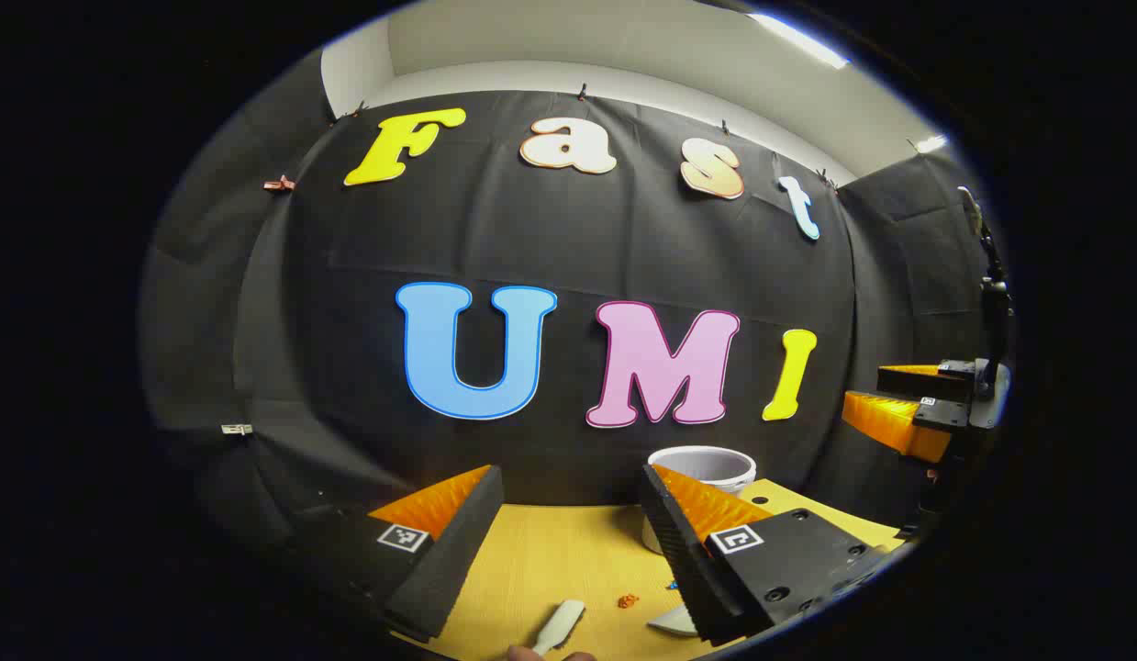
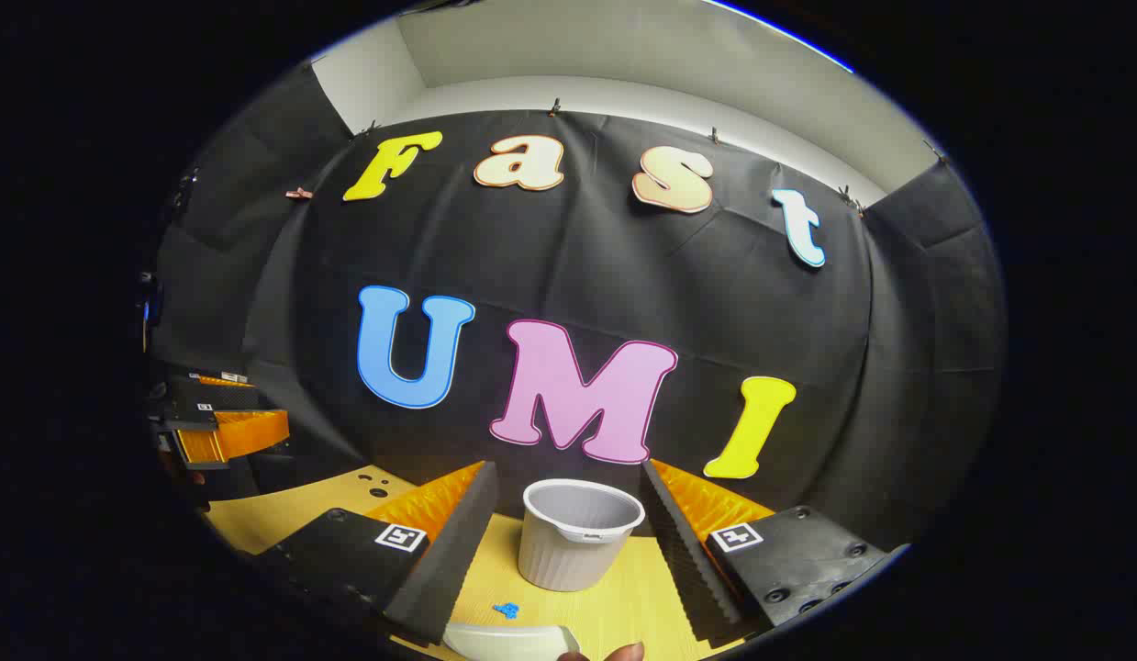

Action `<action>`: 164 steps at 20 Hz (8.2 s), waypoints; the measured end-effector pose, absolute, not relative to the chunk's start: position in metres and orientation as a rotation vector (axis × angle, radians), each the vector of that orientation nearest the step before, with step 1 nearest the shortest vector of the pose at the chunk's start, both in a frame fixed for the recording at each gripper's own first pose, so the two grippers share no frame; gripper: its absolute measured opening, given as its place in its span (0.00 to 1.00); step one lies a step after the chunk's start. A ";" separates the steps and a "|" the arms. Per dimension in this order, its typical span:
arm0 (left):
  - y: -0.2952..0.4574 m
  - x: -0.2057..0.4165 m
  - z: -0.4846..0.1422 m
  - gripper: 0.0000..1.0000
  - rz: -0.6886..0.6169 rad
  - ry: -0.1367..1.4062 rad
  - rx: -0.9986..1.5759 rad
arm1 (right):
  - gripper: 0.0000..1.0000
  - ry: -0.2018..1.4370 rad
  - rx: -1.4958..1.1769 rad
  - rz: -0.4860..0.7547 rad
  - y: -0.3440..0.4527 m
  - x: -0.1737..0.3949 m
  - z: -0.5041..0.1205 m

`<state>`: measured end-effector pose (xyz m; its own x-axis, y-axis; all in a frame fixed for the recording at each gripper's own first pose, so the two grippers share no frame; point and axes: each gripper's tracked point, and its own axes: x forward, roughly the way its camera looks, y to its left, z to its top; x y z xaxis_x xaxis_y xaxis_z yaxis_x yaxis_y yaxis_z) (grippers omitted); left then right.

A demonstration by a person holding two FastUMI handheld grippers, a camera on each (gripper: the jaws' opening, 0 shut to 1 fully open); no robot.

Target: Pick up the small broom and dustpan from the desktop, sweep the trash into the dustpan with the broom, and then empty the trash into the garbage bin.

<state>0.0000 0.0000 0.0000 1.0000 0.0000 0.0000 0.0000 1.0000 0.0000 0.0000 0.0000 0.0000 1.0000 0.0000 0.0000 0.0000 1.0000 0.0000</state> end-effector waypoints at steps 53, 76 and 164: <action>0.030 -0.010 -0.060 0.96 0.130 0.150 0.046 | 0.96 1.234 0.029 0.326 0.051 -0.130 -0.446; 0.042 0.011 -0.092 0.96 0.163 0.210 0.023 | 0.37 1.287 0.055 0.394 0.062 -0.131 -0.455; -0.139 0.061 -0.381 0.27 -0.539 1.257 0.148 | 0.37 1.281 -0.163 0.683 -0.019 -0.091 -0.456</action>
<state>0.0609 -0.1388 -0.3812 0.2035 -0.3049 -0.9304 0.4633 0.8671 -0.1828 -0.0907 -0.0190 -0.4564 0.1213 0.3773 -0.9181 -0.5519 0.7944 0.2536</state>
